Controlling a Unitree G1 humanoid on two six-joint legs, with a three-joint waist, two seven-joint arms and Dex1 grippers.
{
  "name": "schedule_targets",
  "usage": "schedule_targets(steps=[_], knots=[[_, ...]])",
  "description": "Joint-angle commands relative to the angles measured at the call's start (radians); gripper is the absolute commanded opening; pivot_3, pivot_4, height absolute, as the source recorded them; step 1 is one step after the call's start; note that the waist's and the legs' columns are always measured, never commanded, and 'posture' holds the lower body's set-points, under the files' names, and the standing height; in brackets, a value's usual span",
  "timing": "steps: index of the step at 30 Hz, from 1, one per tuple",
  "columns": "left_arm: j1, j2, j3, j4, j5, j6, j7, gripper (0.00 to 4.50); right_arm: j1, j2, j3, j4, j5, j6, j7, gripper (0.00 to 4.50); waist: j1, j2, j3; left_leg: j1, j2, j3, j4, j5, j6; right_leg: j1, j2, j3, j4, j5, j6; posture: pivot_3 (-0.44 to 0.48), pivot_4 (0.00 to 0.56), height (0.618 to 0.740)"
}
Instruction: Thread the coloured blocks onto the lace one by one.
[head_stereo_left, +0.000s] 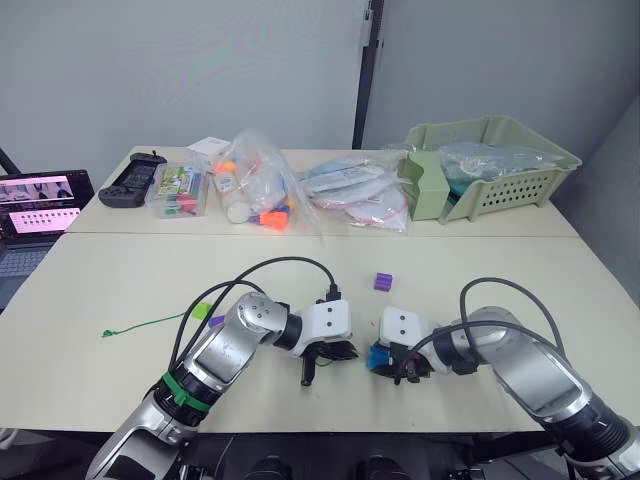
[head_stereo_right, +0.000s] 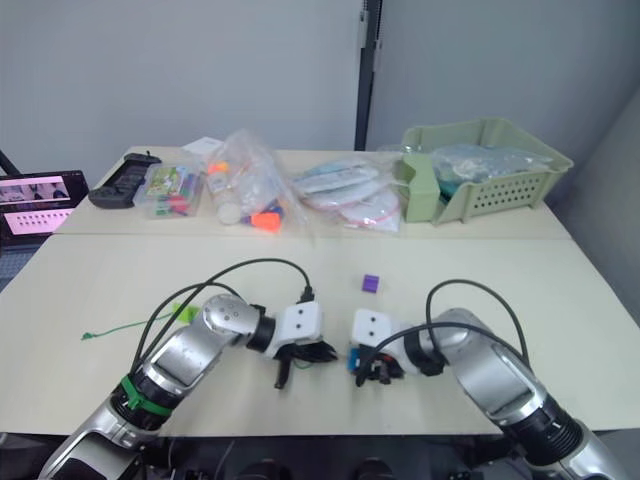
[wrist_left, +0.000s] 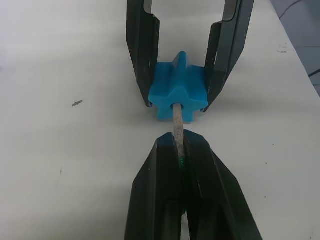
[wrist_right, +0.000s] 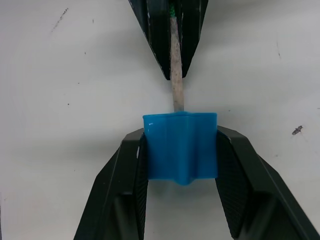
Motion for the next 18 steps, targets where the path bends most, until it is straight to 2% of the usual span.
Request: schedule_targets(steps=[1,6,12,18], knots=[[0.000,-0.079,0.018,-0.044,-0.073,-0.038,0.031,0.00,-0.004,0.027,0.035,-0.026,0.022,0.014,-0.009,1.36,0.000,0.000,0.000,0.000,0.000,0.000,0.000,0.000,0.000,0.000,0.000,0.000,0.000,0.000,0.000,0.000,0.150,0.740],[0.041,-0.133,0.037,0.018,-0.109,-0.081,0.030,0.00,0.000,0.043,0.016,-0.016,0.028,-0.008,-0.022,1.36,0.002,0.000,0.000,0.000,0.000,0.000,0.001,0.000,0.000,0.001,0.000,0.000,0.000,0.000,0.000,0.000,0.150,0.740],[0.048,-0.097,0.028,0.115,-0.076,-0.199,-0.013,0.00,0.028,-0.011,0.019,-0.001,0.012,-0.058,-0.001,1.36,0.003,0.000,0.000,0.001,0.000,0.000,0.001,0.000,0.000,0.002,0.000,0.000,-0.001,0.000,0.000,0.000,0.150,0.740],[0.030,-0.096,0.017,0.123,-0.062,-0.219,-0.006,0.00,0.018,-0.001,0.022,-0.008,0.019,-0.026,-0.011,1.36,0.005,0.000,0.000,0.001,0.000,0.000,0.001,0.000,0.000,0.003,0.000,0.000,-0.001,0.000,0.000,0.000,0.150,0.740]])
